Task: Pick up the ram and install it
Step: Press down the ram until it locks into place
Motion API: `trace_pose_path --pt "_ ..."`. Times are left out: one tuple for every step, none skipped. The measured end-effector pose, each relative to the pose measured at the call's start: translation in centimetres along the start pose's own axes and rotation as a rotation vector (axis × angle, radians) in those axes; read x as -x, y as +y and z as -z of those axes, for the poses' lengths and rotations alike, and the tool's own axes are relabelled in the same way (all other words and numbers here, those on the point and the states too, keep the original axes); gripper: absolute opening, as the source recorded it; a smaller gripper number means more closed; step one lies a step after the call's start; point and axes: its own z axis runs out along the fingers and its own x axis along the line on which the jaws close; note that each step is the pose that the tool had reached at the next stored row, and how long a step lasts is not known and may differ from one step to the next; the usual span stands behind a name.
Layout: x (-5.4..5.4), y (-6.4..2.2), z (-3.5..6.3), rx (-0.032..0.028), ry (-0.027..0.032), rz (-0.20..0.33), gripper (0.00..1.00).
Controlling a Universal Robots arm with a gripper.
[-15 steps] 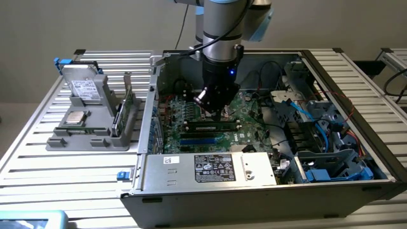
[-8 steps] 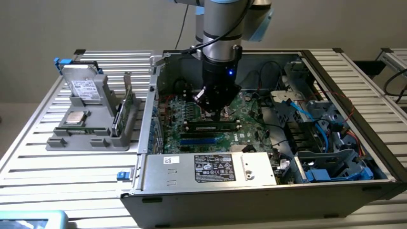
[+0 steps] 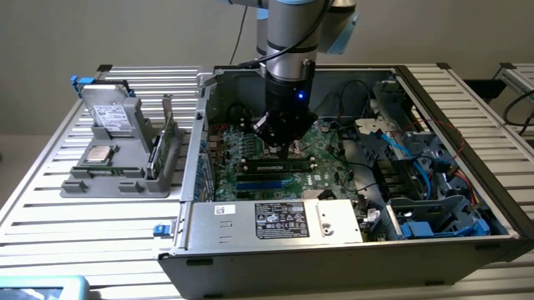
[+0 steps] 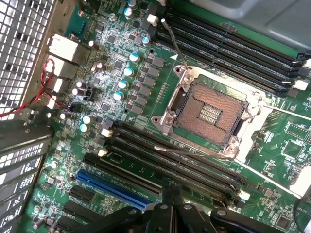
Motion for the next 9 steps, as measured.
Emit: trace_pose_path --pt "0.00 0.00 0.00 0.0004 0.0005 -0.013 0.11" --pt "0.00 0.00 0.00 0.0005 0.0006 -0.023 0.11" --pt "0.00 0.00 0.00 0.0006 0.0004 -0.035 0.11" --pt "0.00 0.00 0.00 0.0005 -0.0005 -0.046 0.11" --pt "0.01 0.00 -0.01 0.0004 -0.0013 -0.057 0.11" --pt "0.00 0.00 -0.01 0.0003 -0.0021 -0.068 0.11" --pt "0.00 0.00 -0.01 0.0001 -0.0029 -0.079 0.11" --pt "0.00 0.00 0.00 -0.0001 -0.0037 -0.090 0.11" --pt "0.00 0.00 0.00 -0.0003 -0.0044 -0.101 0.11"
